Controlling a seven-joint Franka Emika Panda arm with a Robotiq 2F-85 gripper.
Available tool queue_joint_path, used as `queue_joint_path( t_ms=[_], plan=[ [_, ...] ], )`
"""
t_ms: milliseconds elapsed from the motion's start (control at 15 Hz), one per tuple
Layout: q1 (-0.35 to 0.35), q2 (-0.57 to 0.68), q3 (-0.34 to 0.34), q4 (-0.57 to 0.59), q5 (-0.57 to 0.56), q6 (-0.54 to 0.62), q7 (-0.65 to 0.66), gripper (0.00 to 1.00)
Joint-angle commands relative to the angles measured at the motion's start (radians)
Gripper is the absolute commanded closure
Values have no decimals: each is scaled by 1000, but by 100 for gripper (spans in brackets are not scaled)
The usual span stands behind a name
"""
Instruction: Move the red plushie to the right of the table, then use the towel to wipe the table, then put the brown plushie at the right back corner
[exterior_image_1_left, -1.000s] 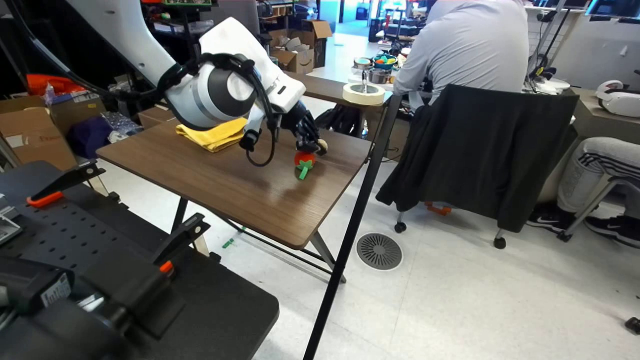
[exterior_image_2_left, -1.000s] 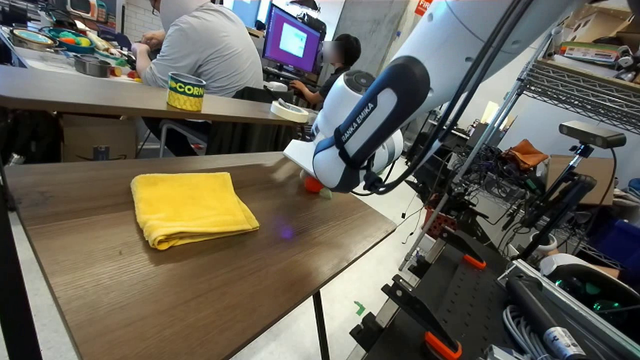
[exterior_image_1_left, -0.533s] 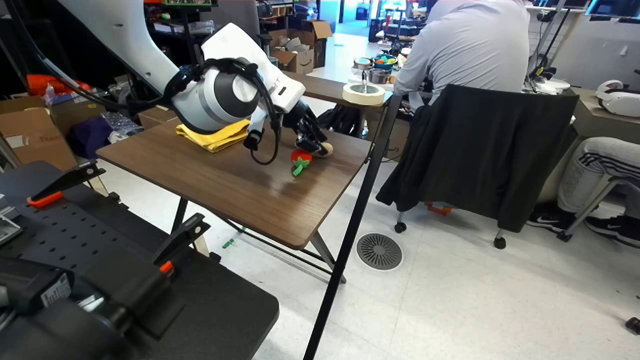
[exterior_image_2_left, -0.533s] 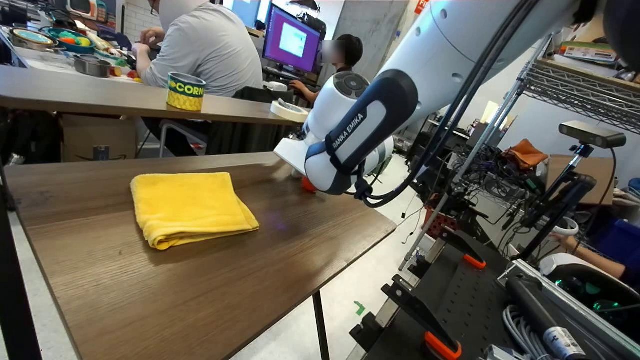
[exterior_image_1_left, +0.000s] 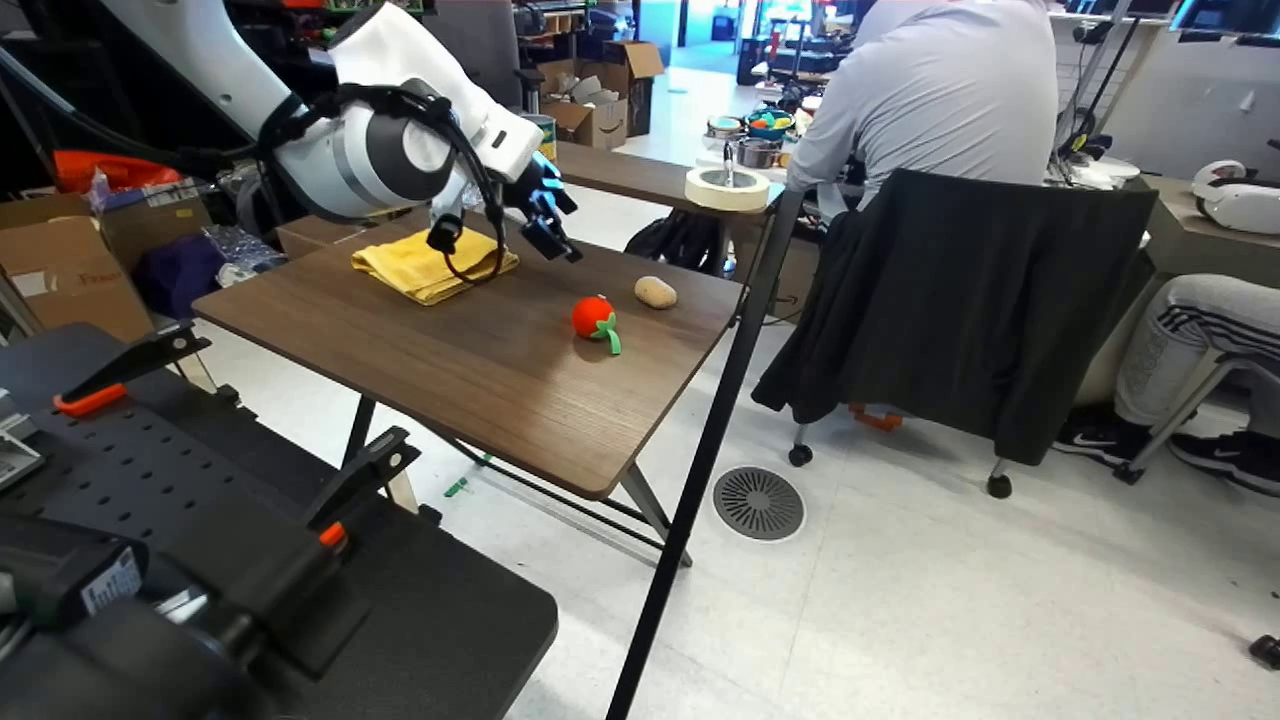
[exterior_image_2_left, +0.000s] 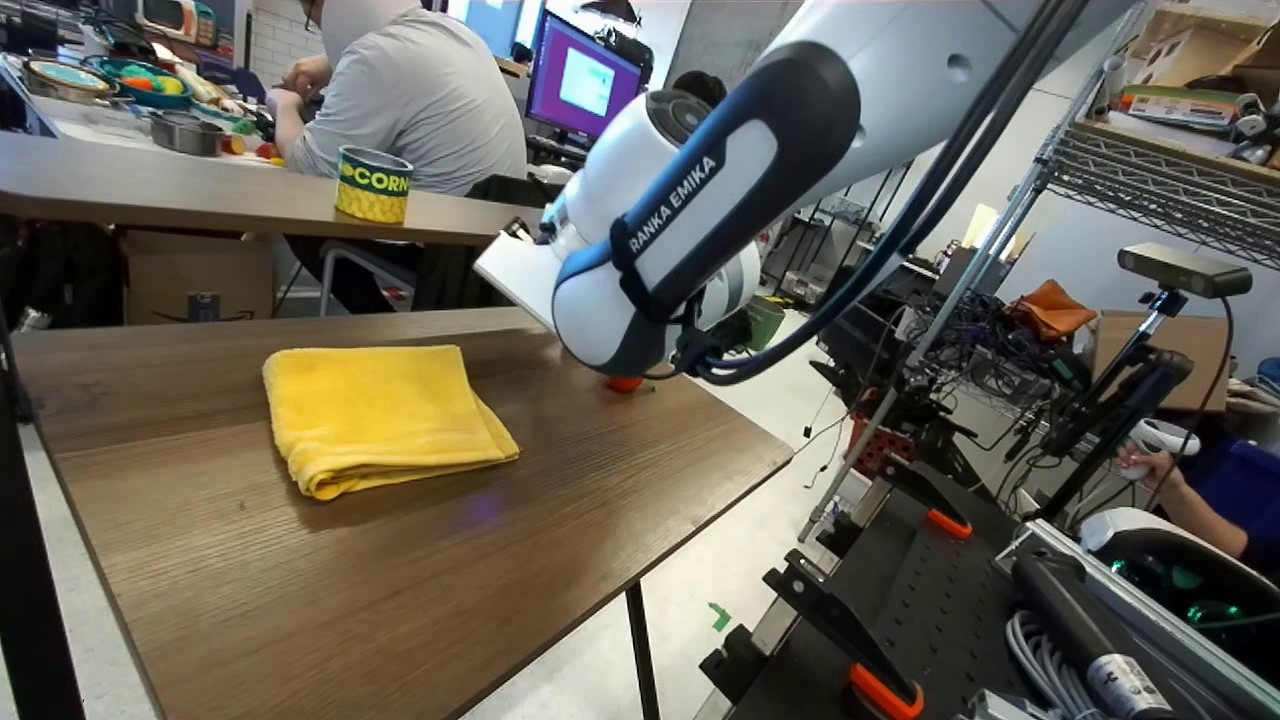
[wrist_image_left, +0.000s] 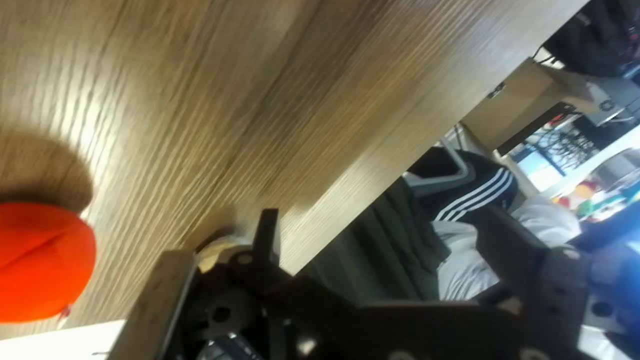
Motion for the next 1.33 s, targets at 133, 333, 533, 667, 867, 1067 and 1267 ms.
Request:
queue_joint_path(
  t_ms=[133, 333, 533, 667, 867, 1067, 1267],
  plan=[
    [-152, -111, 337, 46, -43, -8, -217, 0],
    [-226, -65, 484, 143, -47, -85, -306, 0],
    [-216, -33, 493, 213, -33, -279, -327, 0],
    [-189, -40, 455, 239, -54, -437, -294, 0],
    [-157, -84, 424, 251, -125, -576, -265, 0],
    [-136, -130, 418, 253, -211, -684, -261, 0],
    [-115, -182, 435, 229, -272, -668, -277, 0]
  ],
)
